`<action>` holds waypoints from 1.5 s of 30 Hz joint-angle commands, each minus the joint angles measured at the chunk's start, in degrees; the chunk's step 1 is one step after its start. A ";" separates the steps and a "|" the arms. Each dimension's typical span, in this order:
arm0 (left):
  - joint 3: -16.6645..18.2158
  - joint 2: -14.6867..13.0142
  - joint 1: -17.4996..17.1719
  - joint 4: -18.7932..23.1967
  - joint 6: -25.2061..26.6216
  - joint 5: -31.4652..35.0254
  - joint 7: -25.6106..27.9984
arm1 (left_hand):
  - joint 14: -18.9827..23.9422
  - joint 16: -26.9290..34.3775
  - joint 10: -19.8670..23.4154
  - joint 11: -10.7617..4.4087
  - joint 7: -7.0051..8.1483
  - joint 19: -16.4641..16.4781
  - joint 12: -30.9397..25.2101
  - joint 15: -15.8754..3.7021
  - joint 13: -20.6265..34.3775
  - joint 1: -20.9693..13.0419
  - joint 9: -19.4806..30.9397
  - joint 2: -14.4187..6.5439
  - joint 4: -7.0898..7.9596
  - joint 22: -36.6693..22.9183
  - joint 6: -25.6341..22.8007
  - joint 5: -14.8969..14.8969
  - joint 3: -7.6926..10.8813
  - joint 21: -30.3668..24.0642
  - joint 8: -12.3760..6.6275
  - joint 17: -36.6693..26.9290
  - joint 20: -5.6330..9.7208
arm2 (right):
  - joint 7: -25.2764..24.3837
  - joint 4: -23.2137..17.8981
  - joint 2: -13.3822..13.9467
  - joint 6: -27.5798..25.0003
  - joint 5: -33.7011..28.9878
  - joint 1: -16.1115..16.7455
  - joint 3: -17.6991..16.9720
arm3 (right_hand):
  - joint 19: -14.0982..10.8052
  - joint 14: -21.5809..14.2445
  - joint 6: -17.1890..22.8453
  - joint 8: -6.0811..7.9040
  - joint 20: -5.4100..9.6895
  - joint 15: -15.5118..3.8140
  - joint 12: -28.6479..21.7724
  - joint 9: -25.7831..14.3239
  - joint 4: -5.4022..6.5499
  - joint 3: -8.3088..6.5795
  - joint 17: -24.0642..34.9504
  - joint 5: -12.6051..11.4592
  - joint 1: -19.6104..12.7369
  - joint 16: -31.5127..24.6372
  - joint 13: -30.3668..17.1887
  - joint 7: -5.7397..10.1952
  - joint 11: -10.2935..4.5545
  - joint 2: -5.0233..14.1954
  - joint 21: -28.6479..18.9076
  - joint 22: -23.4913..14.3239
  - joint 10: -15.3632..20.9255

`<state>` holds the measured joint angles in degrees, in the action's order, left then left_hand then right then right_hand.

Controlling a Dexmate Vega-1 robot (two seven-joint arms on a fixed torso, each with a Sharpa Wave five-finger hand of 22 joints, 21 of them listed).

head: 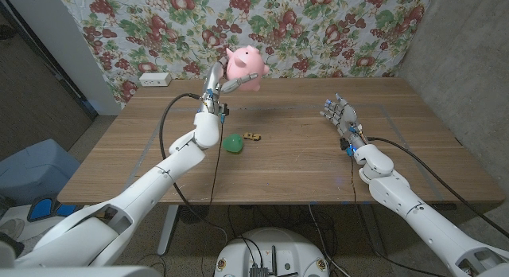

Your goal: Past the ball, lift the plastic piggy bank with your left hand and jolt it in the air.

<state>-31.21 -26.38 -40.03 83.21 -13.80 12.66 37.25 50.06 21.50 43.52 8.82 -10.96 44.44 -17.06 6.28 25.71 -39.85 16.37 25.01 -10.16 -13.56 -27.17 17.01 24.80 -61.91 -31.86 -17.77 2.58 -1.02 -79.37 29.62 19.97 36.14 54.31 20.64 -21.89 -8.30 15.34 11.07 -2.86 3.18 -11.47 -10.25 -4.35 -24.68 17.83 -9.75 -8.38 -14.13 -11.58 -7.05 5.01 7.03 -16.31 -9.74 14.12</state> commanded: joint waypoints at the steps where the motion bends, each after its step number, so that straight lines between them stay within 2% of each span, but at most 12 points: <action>1: 0.27 0.89 0.16 -0.95 -0.82 0.42 0.85 | 18.65 0.41 19.06 -18.54 11.62 -2.41 0.12 -20.02 0.23 -32.76 0.07 -28.49 0.11 0.07 -21.75 0.30 1.99 -0.45 -0.20 -0.28 7.73 | 0.49 0.77 -0.06 0.01 0.25 -0.58 0.00 | -0.54 -0.53 0.55 0.03 -0.11 0.06 -0.18 -0.34 -0.31 -0.17 -0.04 -0.40 0.04 -0.03 -0.12 0.25 0.27 1.48 0.20 -0.22 0.32; 10: -0.21 0.20 0.43 0.42 2.40 -0.05 -2.30 | 18.68 0.35 19.18 -18.64 11.90 -2.59 0.26 -20.03 0.39 -32.73 0.06 -28.45 0.08 0.38 -21.83 0.31 2.07 -0.95 -0.21 -0.35 7.69 | 0.33 0.69 0.09 -0.01 0.24 -0.35 -0.11 | -0.61 -0.56 0.55 0.03 -0.14 0.07 -0.18 -0.34 -0.31 -0.17 -0.05 -0.40 0.04 -0.04 -0.12 0.25 0.28 1.47 0.34 -0.23 0.30; 23: -2.60 -4.05 2.01 6.18 13.71 -0.23 -13.82 | 18.73 0.26 19.24 -18.77 11.99 -2.88 0.56 -20.03 0.51 -32.61 0.11 -28.37 0.09 0.79 -21.76 0.37 2.16 -1.59 -0.18 -0.43 7.65 | 0.15 0.36 0.26 -0.39 0.45 -0.12 -0.25 | -0.63 -0.55 0.58 0.04 -0.18 0.07 -0.19 -0.34 -0.31 -0.19 -0.06 -0.41 0.04 -0.03 -0.12 0.37 0.32 1.50 0.58 -0.24 0.33; 36: -5.72 -6.44 5.04 6.94 18.90 0.51 -21.55 | 18.85 0.22 19.30 -18.81 12.00 -3.22 0.80 -20.04 0.76 -32.49 0.22 -28.28 0.08 1.20 -21.63 0.45 2.26 -2.26 -0.16 -0.56 7.64 | -0.24 0.08 0.37 -0.86 0.48 0.13 -0.26 | -0.72 -0.51 0.57 0.03 -0.19 0.14 -0.22 -0.34 -0.29 -0.20 -0.07 -0.40 0.05 -0.01 -0.12 0.35 0.24 1.52 0.83 -0.25 0.43; 45: -6.28 -6.96 5.88 6.80 19.34 0.38 -22.91 | 18.61 0.00 19.20 -18.81 12.09 -3.64 1.04 -20.04 0.92 -32.41 0.26 -28.20 0.08 1.49 -21.46 0.50 2.36 -2.64 -0.08 -0.54 7.60 | -0.28 0.17 0.30 -1.25 0.56 -0.07 -0.16 | -0.75 -0.56 0.61 0.04 -0.22 0.17 -0.21 -0.34 -0.27 -0.24 -0.07 -0.41 0.05 -0.02 -0.12 0.44 0.28 1.59 1.00 -0.25 0.41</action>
<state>-36.24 -32.22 -35.57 89.73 3.51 12.91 17.71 50.13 21.51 43.70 8.60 -10.96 43.89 -16.08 6.34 26.53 -39.85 16.38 25.02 -10.16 -11.97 -27.18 17.18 24.80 -64.21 -31.66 -18.25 2.06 -1.22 -79.21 29.87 19.16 36.72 54.38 20.37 -22.10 -8.30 15.65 11.07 -3.07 3.18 -11.47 -10.25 -4.35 -24.68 17.83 -9.75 -8.38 -14.13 -11.58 -6.74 5.01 7.03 -15.65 -9.74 14.12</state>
